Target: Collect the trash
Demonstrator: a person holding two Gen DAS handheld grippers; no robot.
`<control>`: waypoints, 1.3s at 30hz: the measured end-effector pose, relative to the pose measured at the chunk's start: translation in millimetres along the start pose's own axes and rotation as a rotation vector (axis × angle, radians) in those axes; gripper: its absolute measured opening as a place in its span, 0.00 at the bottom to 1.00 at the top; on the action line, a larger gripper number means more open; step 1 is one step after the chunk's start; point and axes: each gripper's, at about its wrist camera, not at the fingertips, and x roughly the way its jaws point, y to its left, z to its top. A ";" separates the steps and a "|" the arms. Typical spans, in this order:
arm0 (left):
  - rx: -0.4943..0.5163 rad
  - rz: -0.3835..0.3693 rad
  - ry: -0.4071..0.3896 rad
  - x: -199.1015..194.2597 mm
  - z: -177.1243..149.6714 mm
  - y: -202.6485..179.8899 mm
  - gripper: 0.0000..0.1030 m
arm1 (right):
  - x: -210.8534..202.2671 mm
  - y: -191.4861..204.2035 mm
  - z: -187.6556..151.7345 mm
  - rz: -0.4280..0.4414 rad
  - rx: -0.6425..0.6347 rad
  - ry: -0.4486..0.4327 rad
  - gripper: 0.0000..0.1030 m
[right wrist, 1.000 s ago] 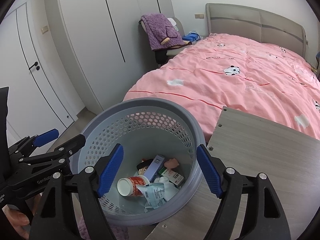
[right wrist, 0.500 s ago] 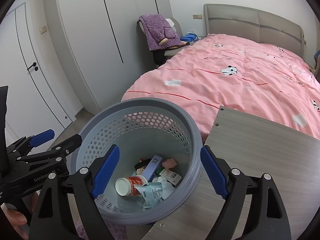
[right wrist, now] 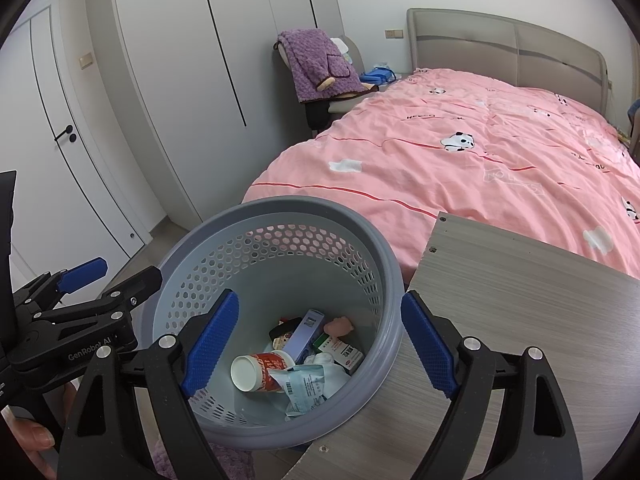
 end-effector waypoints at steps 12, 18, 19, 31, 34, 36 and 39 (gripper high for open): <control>-0.006 0.003 -0.003 -2.4 1.8 0.3 0.80 | -1.4 -1.1 0.6 0.001 -0.002 -0.003 0.79; -0.006 -0.003 0.002 -1.5 1.7 0.6 0.80 | -2.2 -0.8 0.5 0.001 -0.002 -0.004 0.79; -0.006 -0.004 0.002 -1.2 1.5 1.1 0.80 | -2.2 -1.0 0.7 0.001 -0.002 -0.004 0.79; -0.002 -0.005 0.007 0.3 0.5 0.8 0.80 | -1.7 -0.9 0.4 0.001 -0.001 -0.004 0.79; -0.001 -0.005 0.007 0.4 0.6 0.4 0.80 | -1.7 -0.9 0.4 0.001 -0.002 -0.005 0.79; -0.001 -0.005 0.007 0.2 0.4 0.3 0.80 | -1.6 -1.1 0.4 0.002 -0.002 -0.005 0.79; 0.002 -0.003 0.005 -0.1 0.6 -0.7 0.80 | -1.4 -1.1 0.4 0.001 -0.001 -0.005 0.79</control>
